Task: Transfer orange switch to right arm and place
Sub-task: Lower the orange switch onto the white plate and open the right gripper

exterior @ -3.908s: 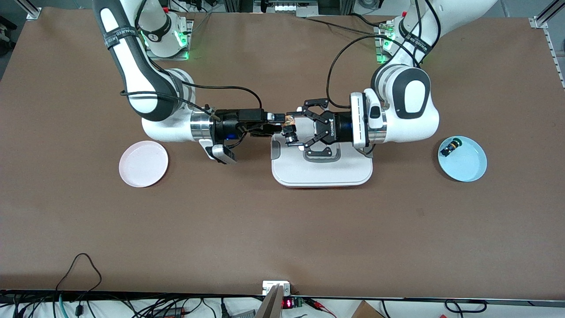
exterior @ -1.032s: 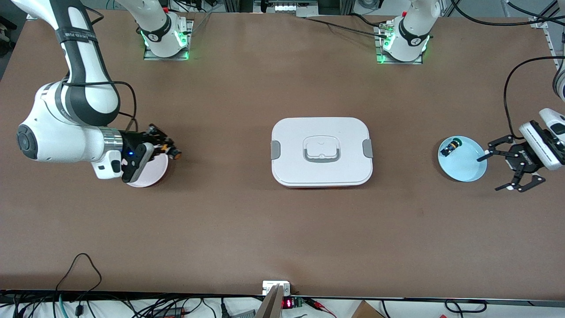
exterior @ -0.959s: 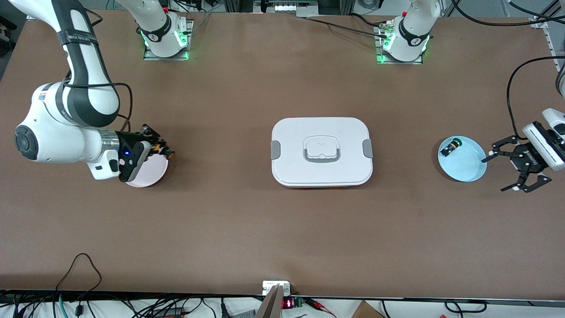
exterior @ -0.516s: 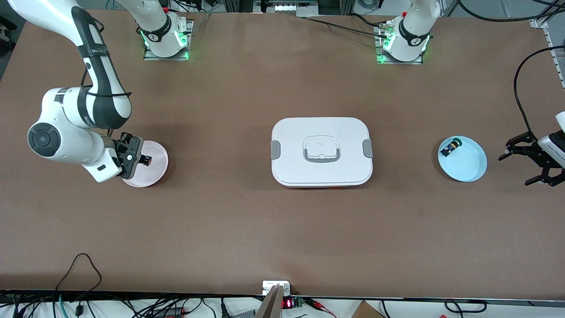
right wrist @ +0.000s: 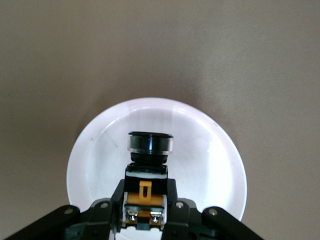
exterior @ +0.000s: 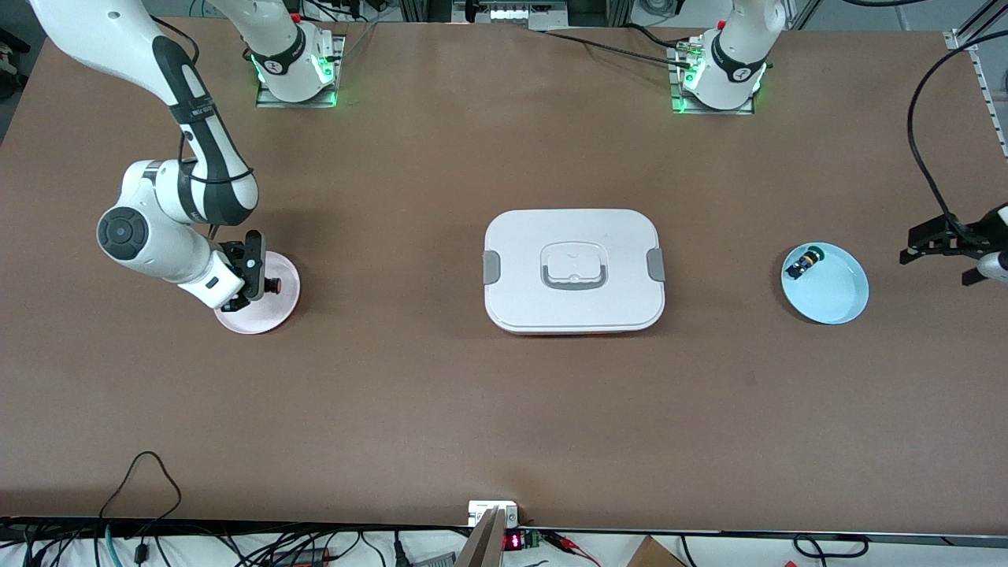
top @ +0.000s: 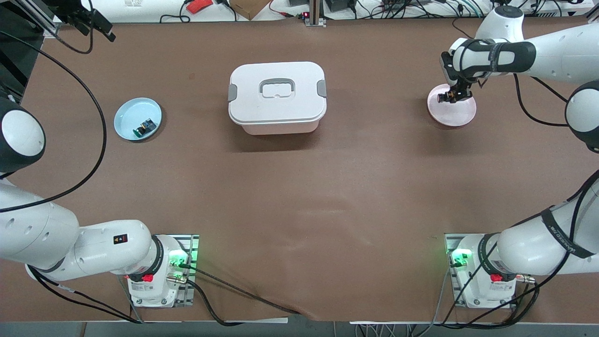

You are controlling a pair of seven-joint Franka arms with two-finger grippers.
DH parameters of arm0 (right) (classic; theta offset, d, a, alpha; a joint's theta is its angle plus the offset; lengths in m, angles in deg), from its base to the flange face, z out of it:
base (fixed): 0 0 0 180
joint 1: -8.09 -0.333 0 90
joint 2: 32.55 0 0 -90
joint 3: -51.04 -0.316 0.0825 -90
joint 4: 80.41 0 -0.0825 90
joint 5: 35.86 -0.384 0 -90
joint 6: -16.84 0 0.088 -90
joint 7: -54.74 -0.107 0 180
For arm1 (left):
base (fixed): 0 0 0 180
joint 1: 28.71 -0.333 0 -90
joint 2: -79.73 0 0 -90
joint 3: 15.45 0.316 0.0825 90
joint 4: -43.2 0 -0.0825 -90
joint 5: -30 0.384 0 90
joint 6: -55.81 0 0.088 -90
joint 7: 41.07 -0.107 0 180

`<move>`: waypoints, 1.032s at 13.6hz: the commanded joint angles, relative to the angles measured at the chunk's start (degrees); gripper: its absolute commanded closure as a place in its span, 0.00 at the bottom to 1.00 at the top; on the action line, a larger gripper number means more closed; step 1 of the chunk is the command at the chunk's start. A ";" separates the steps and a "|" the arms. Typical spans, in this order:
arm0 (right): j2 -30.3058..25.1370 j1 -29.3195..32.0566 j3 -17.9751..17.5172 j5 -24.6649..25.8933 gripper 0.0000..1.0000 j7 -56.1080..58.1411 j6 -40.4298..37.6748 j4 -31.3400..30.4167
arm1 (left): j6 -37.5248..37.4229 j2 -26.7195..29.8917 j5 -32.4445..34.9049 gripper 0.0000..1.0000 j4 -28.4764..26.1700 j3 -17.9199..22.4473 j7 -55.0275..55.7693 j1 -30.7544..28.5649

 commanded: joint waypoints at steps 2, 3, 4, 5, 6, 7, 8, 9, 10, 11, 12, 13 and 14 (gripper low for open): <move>0.68 3.11 -1.01 0.84 0.88 6.24 3.82 -1.61 | -8.85 3.51 3.65 0.00 0.16 0.58 19.88 4.56; 1.11 3.55 -1.01 0.84 0.88 6.78 4.09 -1.79 | -11.05 4.22 3.74 0.00 0.16 0.58 24.54 5.53; 1.47 3.82 -1.01 0.84 0.88 6.78 4.36 -2.05 | -12.82 5.09 3.74 0.00 0.16 0.67 28.33 6.49; 1.91 3.82 -1.01 0.84 0.88 6.78 4.62 -2.05 | -13.88 5.80 3.74 0.00 0.24 0.84 29.67 7.20; 2.26 3.91 -1.01 0.84 0.87 6.78 5.75 -2.23 | -14.76 6.24 3.65 0.00 0.85 1.46 30.12 8.16; 2.70 3.99 -1.01 0.84 0.87 6.87 6.90 -2.58 | -15.90 6.07 3.74 0.00 2.51 1.72 29.95 8.52; 3.22 4.34 -1.01 0.84 0.85 6.87 7.34 -2.84 | -16.26 6.07 3.74 0.00 3.31 1.73 29.34 8.52; 3.31 4.52 -1.01 0.41 0.71 6.61 7.26 -2.76 | -16.17 6.07 3.74 0.00 3.41 1.73 28.90 8.61; 3.23 4.52 -1.01 -0.03 0.25 6.00 7.17 -2.67 | -16.09 6.07 3.65 0.00 3.41 1.73 28.72 8.61; 2.97 4.44 -1.10 -0.21 0.00 5.99 6.91 -2.23 | -16.00 5.98 3.65 0.00 3.41 1.73 28.54 8.61; 2.44 4.43 -1.10 -0.65 0.00 5.73 6.12 -1.79 | -15.91 5.98 3.39 0.00 3.41 1.73 28.54 8.61; 1.65 4.09 -1.10 -2.39 0.00 3.90 4.72 -1.09 | -15.91 5.89 3.30 0.00 3.41 1.73 28.54 8.61; 0.69 4.00 -1.10 -4.24 0.00 1.97 2.80 0.39 | -15.91 5.81 3.21 0.00 3.49 1.73 28.54 8.70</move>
